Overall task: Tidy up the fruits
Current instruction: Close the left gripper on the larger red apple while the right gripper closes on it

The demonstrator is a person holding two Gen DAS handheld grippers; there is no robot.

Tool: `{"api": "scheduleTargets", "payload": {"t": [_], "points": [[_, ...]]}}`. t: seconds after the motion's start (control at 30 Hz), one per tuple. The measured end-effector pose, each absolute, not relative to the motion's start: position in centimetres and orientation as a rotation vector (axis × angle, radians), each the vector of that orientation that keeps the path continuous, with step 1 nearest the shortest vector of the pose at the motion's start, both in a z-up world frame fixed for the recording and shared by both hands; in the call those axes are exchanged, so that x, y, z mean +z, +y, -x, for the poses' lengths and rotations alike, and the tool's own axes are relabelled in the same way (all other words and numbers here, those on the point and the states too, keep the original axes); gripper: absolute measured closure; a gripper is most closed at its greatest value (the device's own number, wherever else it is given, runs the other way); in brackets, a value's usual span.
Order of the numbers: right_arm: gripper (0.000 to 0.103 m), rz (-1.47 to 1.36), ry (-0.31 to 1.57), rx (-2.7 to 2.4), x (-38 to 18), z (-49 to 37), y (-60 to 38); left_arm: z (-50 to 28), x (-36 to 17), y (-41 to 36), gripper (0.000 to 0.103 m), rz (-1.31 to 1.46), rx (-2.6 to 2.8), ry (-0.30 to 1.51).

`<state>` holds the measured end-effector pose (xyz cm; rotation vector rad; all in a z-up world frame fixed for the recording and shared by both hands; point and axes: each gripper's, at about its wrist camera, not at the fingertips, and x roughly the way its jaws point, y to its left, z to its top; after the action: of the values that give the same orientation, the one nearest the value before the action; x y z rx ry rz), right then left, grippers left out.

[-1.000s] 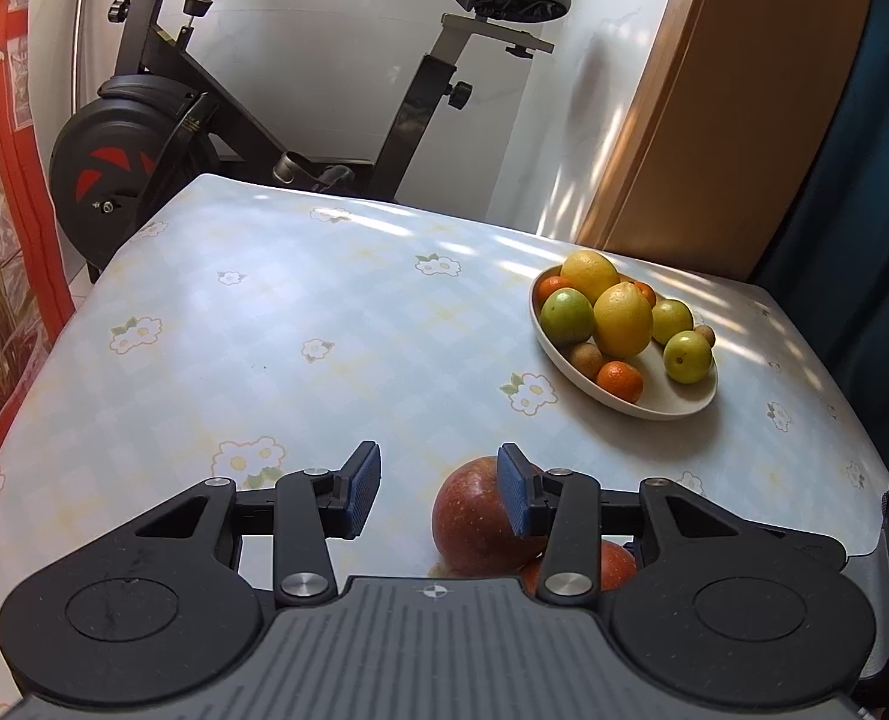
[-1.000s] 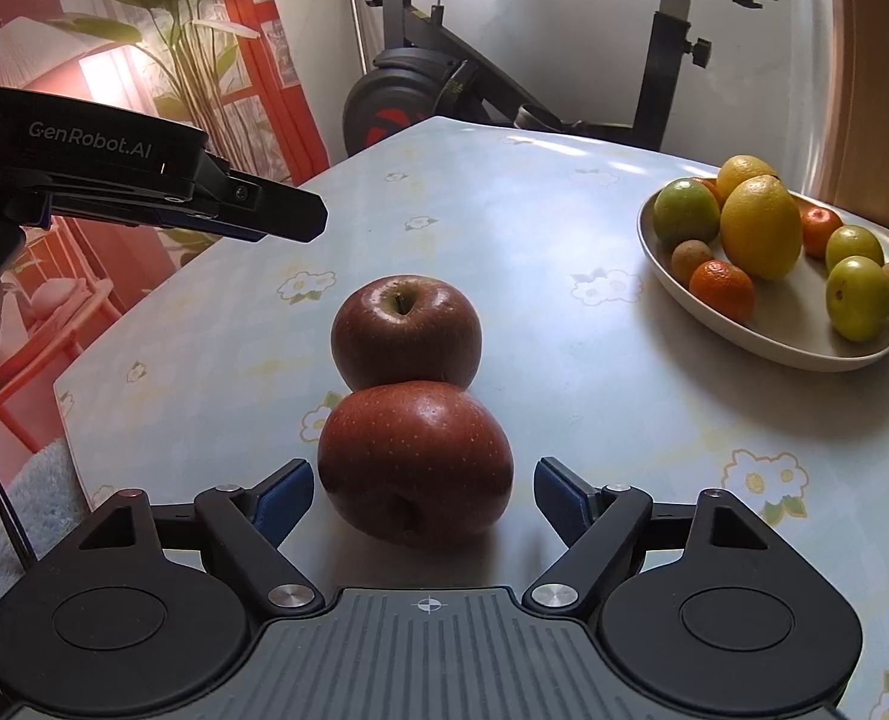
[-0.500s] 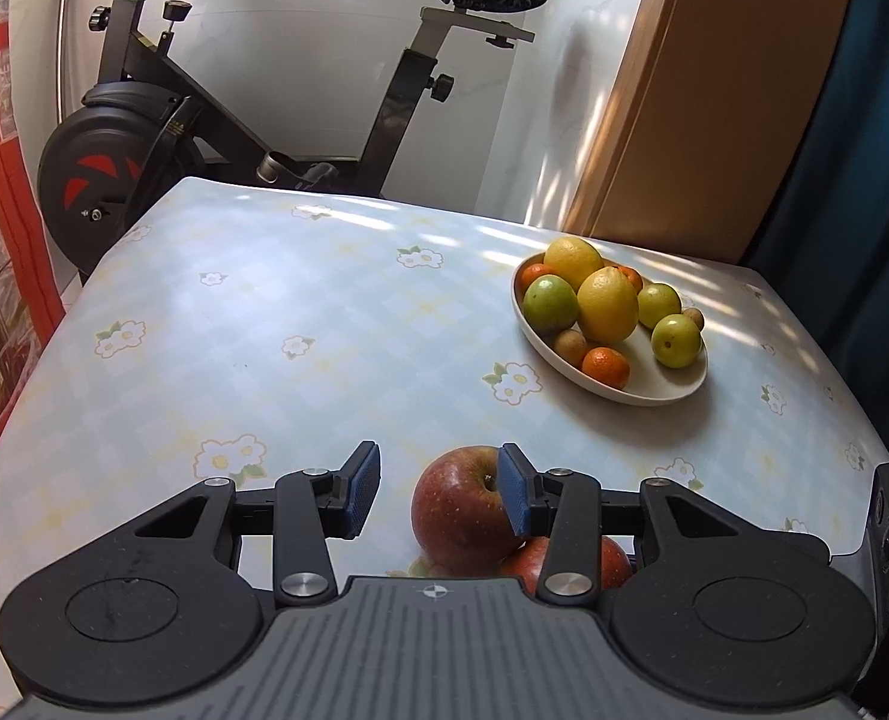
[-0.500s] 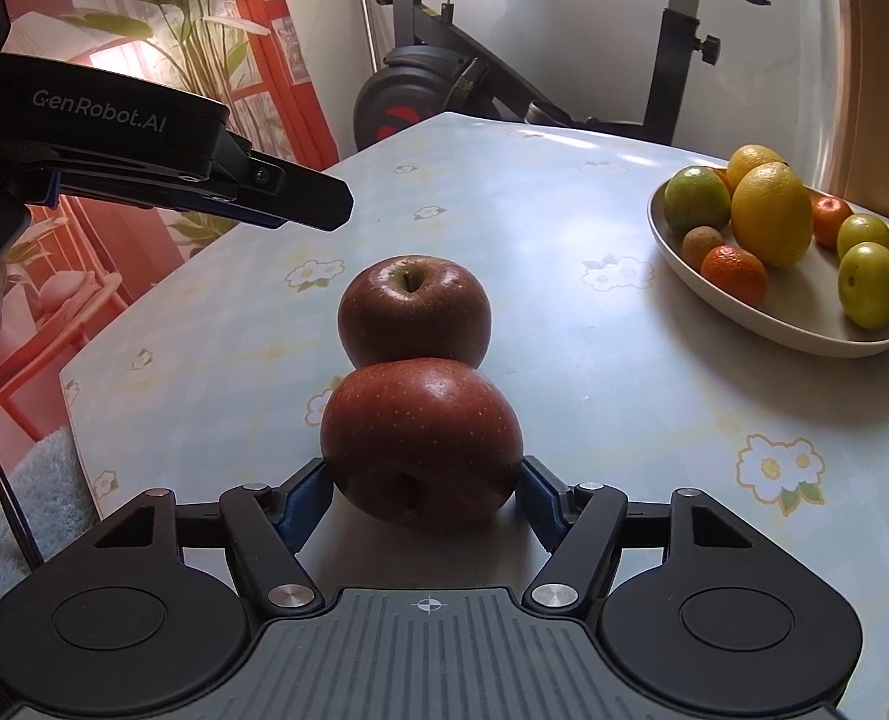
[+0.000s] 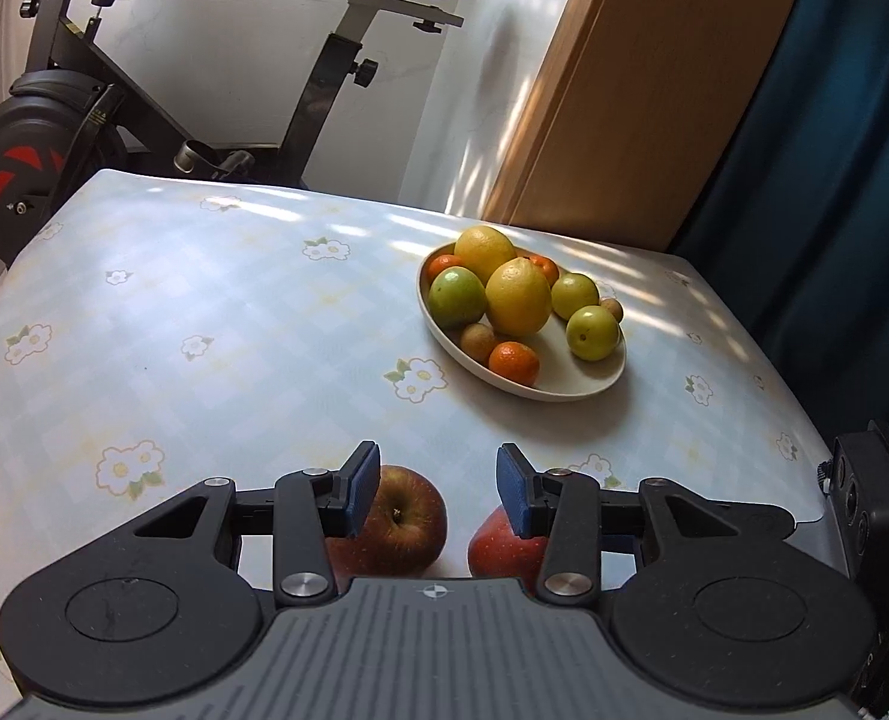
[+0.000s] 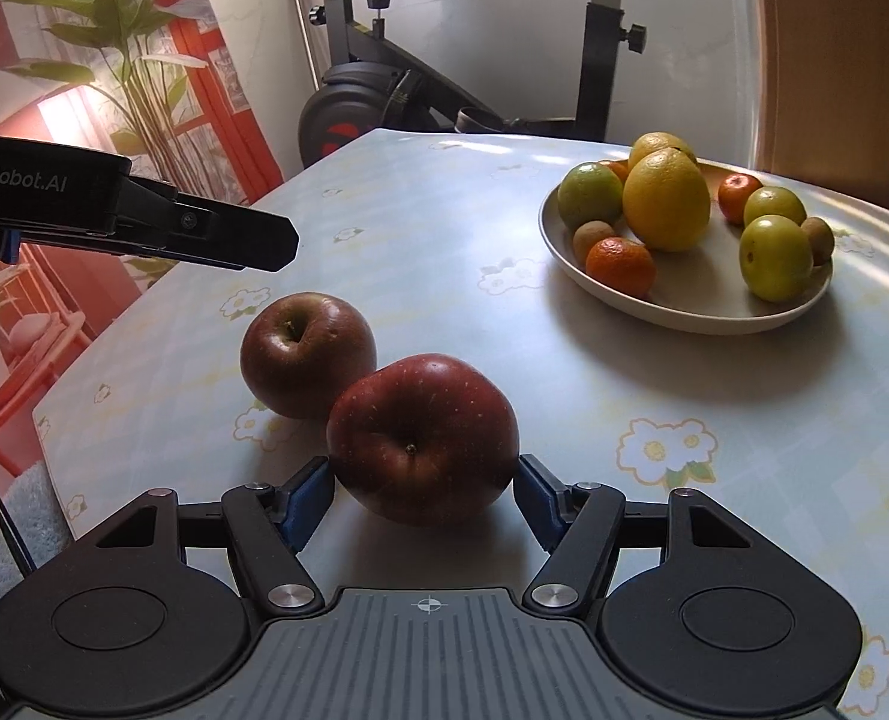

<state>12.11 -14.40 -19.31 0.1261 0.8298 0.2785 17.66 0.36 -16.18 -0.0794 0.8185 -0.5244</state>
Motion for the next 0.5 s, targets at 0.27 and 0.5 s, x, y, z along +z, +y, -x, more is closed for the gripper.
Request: {"api": "scheduleTargets", "payload": {"t": [0.27,0.5], "points": [[0.041,-0.099,0.829,0.186,-19.2,-11.7,-17.0,-19.1,-17.5,-3.8,0.060,0.052,-0.674,0.894],[0.041,-0.076,0.831,0.176,-19.1,-11.6,-17.7,-20.2,-19.2,-6.8,0.060,0.075,-0.763,0.978]]}}
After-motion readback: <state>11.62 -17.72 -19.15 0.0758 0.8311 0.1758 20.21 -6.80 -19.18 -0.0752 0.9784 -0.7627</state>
